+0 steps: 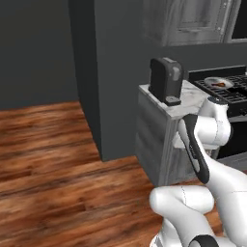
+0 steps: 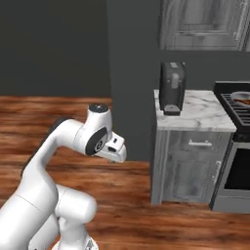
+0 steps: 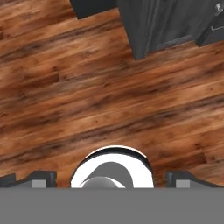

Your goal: Take the chicken drumsticks from the pan and place one on each plate on the dining counter.

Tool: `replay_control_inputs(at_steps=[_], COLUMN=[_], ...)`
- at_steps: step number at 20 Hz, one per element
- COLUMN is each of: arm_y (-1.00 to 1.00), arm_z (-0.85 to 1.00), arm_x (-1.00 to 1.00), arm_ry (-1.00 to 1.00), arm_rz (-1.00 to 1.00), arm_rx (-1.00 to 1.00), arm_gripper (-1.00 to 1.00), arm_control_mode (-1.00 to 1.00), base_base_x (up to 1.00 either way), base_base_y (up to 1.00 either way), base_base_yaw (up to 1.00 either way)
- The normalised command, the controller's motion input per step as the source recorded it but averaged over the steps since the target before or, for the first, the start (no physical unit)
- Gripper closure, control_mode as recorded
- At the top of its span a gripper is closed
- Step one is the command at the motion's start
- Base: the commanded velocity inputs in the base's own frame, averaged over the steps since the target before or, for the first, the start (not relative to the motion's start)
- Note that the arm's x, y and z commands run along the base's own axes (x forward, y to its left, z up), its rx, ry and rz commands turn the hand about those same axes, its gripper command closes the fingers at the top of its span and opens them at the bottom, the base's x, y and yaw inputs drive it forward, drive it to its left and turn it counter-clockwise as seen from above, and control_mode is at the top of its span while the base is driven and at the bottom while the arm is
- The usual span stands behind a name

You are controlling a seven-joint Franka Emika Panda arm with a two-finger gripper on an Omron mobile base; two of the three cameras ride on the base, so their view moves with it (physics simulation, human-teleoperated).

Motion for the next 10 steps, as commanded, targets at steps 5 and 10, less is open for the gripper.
replay_control_inputs(at_steps=[5, 10], arm_y=[0.00, 0.00], arm_z=[0.00, 0.00], arm_x=[0.00, 0.00], arm_ry=[0.00, 0.00], arm_rz=[0.00, 0.00], arm_rx=[0.00, 0.00], arm_gripper=[-1.00, -1.00], arm_control_mode=[1.00, 1.00], base_base_x=[0.49, 0.60], base_base_y=[-0.89, -0.85], base_base_yaw=[0.00, 0.02])
